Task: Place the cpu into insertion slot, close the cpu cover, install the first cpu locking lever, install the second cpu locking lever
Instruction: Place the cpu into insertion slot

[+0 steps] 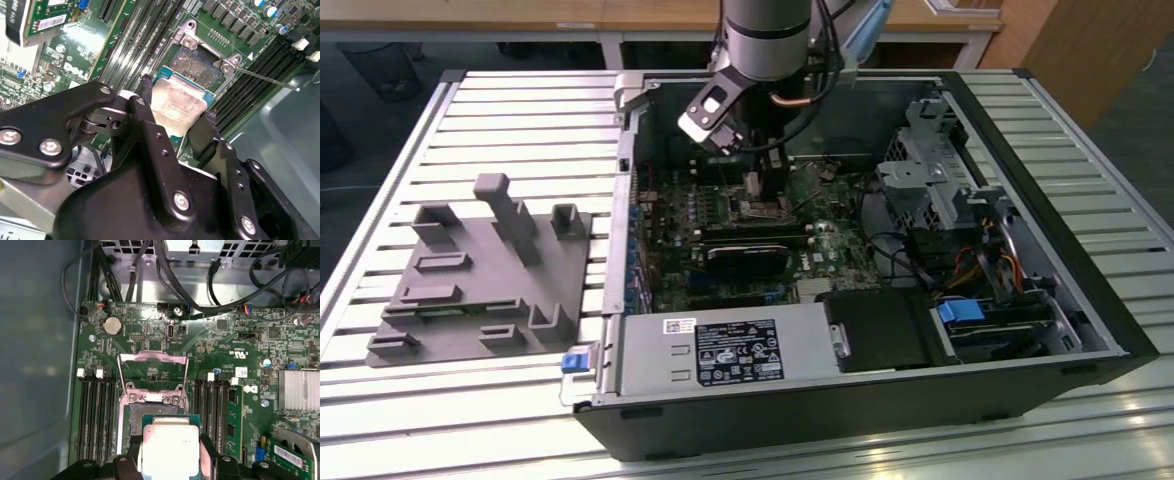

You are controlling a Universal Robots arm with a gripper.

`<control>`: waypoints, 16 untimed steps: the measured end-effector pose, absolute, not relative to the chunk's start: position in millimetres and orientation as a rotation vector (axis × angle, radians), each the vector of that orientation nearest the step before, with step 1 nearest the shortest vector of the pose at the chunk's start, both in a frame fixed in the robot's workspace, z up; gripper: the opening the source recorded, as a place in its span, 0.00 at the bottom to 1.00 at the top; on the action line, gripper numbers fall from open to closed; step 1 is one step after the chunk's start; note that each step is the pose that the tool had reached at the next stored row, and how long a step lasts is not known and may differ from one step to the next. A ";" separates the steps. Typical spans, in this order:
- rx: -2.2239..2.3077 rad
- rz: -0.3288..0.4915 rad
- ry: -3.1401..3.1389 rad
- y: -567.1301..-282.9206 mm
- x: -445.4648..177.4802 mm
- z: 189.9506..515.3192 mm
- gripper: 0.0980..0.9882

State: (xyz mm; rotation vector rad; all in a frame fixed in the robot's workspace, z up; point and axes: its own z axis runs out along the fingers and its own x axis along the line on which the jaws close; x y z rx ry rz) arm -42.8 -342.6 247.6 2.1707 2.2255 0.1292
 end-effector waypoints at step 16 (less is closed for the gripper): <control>2.171 0.129 2.225 -342.3 -42.8 242.9 0.49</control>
